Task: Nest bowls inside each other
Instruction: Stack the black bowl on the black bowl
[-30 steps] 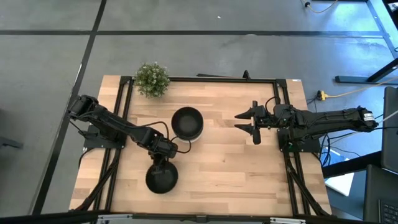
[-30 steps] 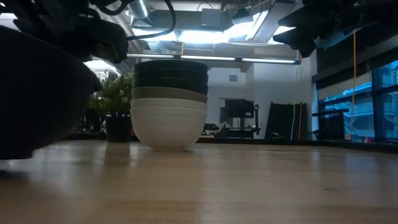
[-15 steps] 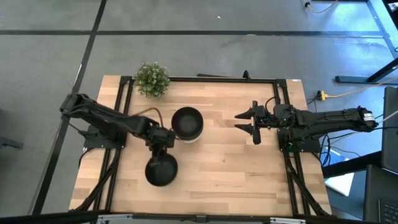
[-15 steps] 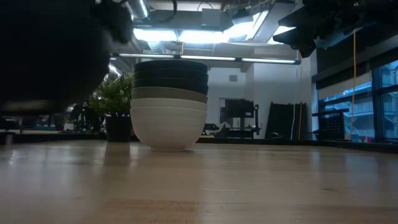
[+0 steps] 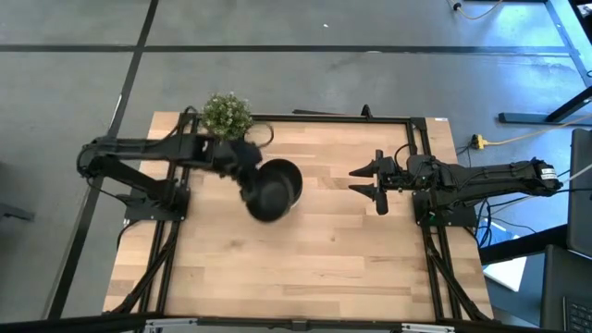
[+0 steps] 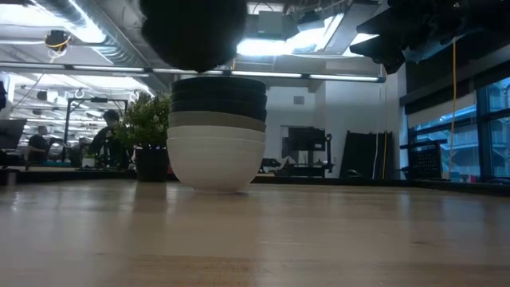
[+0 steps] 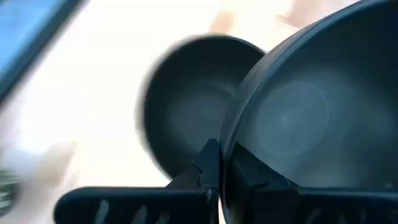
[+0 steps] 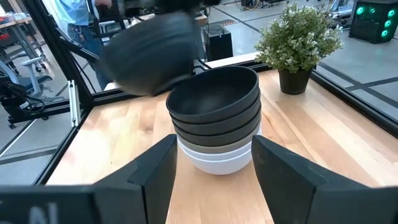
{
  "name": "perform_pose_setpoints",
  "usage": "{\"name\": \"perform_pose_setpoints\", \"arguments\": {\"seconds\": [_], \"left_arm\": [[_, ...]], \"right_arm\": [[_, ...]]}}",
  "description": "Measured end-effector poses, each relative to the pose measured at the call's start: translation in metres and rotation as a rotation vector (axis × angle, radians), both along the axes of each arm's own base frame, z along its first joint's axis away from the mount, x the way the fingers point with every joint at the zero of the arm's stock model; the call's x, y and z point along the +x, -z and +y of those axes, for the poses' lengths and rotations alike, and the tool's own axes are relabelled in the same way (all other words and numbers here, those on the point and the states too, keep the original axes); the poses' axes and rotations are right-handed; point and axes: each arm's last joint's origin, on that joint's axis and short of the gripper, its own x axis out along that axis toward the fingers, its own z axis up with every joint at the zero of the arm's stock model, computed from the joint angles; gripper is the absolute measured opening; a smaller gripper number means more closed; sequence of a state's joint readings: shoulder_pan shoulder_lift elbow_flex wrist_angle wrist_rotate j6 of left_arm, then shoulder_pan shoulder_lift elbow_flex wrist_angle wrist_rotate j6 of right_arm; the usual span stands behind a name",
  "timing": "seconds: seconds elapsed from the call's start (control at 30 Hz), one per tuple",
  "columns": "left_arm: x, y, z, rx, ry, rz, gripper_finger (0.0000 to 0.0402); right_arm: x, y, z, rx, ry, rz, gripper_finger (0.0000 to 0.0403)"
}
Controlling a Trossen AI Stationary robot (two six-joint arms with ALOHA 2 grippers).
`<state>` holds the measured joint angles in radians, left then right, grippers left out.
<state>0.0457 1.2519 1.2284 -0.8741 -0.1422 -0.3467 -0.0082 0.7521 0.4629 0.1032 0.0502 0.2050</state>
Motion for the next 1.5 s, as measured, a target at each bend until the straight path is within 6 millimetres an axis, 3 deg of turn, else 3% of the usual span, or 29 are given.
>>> {"name": "perform_pose_setpoints", "arguments": {"seconds": [0.2,0.5,0.77,1.1,1.5], "left_arm": [[0.008,-0.013,0.037,-0.025,-0.122,0.029,0.0001],[0.027,0.019,0.068,-0.152,-0.142,0.195,0.0001],[0.046,0.044,0.074,-0.192,-0.101,0.276,0.0005],[0.046,0.046,0.074,-0.182,-0.046,0.292,0.005],[0.047,0.046,0.07,-0.114,0.024,0.304,0.0156]], "right_arm": [[0.0,0.001,0.0,0.001,-0.001,0.007,0.0209],[0.0,0.001,0.0,-0.002,-0.001,0.01,0.0209],[0.0,0.001,0.0,-0.003,-0.002,0.011,0.0209],[0.0,0.001,0.0,-0.005,-0.003,0.011,0.0209],[0.0,0.001,0.0,-0.007,-0.003,0.012,0.0209]]}}
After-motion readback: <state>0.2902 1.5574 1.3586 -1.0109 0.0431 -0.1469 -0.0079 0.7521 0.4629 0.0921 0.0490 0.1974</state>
